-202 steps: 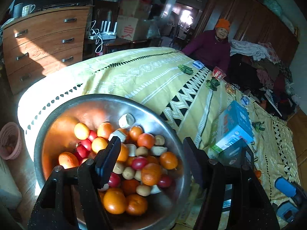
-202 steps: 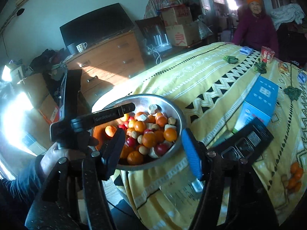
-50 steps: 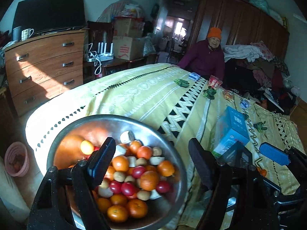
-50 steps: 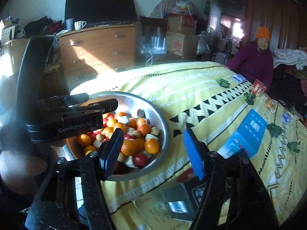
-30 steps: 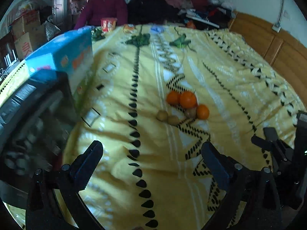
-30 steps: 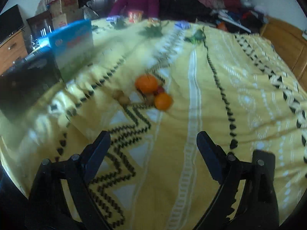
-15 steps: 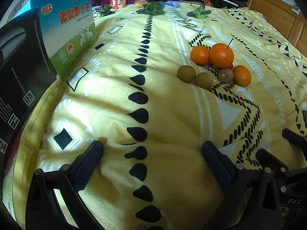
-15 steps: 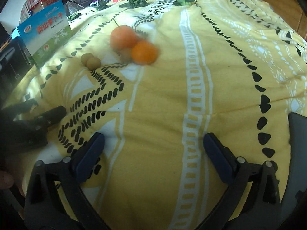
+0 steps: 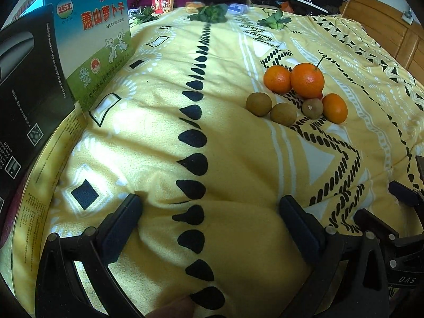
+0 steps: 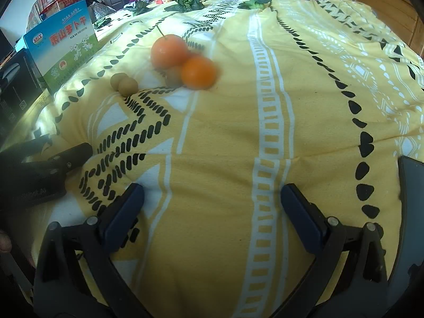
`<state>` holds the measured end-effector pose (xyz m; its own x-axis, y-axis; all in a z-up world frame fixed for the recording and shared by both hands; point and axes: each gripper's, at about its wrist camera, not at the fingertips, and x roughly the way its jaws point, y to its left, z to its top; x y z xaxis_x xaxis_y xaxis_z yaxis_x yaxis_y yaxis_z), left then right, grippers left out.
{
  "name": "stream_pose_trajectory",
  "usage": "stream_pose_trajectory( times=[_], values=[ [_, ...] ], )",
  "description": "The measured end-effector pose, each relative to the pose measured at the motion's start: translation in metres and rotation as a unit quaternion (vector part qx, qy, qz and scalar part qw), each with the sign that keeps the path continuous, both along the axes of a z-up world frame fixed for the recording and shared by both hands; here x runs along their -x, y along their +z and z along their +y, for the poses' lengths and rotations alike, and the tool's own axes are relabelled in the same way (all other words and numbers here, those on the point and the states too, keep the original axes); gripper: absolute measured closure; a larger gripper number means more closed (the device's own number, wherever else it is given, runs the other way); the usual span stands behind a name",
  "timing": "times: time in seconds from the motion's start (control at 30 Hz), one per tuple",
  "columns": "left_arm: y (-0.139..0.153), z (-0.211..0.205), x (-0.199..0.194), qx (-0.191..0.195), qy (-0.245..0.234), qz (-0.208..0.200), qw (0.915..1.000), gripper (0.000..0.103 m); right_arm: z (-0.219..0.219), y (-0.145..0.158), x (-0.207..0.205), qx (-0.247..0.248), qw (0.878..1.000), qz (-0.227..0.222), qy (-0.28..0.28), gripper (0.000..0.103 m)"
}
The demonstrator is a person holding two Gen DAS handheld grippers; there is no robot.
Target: Organize fruits
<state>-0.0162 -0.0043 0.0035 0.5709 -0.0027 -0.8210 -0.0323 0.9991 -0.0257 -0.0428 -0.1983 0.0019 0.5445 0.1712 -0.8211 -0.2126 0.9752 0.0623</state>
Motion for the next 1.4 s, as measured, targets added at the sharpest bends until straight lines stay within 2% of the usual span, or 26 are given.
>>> stream_pose_trajectory(
  times=[1.4],
  values=[
    [-0.0031, -0.0033, -0.0066, -0.008, 0.001, 0.0, 1.0, 0.0, 0.0001, -0.0018, -0.0029, 0.0, 1.0, -0.002, 0.0, 0.0]
  ],
)
